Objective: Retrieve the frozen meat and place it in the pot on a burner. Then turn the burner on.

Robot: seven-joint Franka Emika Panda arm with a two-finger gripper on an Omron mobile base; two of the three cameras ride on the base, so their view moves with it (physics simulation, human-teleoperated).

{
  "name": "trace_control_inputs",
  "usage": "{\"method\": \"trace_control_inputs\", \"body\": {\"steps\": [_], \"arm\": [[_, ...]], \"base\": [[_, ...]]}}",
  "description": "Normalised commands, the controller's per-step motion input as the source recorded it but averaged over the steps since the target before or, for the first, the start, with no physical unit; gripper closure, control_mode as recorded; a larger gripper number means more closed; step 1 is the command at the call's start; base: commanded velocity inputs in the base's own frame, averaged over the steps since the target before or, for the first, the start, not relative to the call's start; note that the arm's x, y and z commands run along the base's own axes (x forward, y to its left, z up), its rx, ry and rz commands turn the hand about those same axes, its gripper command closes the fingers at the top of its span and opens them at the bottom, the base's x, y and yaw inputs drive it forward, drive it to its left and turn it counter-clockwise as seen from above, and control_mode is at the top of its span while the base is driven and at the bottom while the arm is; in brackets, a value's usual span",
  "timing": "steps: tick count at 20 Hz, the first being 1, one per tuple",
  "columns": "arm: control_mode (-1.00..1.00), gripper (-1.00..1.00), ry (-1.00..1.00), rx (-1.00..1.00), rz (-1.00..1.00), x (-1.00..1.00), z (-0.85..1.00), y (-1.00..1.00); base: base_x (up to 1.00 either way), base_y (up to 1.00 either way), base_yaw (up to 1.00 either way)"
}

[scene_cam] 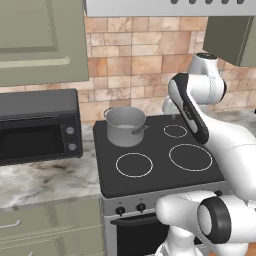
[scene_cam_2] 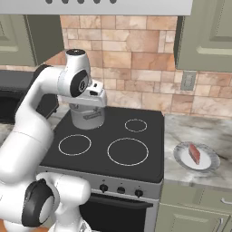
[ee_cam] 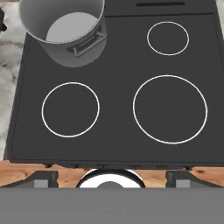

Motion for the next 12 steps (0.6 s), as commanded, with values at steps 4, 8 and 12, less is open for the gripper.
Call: {"method": "trace_control_inputs", "body": {"steps": [4,8,12], "arm": [[-1.00,-1.00,-0.01,-0.02,0.00,0.00,-0.06,-0.30],[-1.00,-1.00,0.03,-0.01,0.00,0.02,-0.17,-0.45],[-1.00,-1.00,0.01,0.00,0.00,0.23,-0.02,-0.47]], "base": [[0.00,0.00,0.00],[0.00,0.00,0.00],[0.00,0.00,0.00]]}}
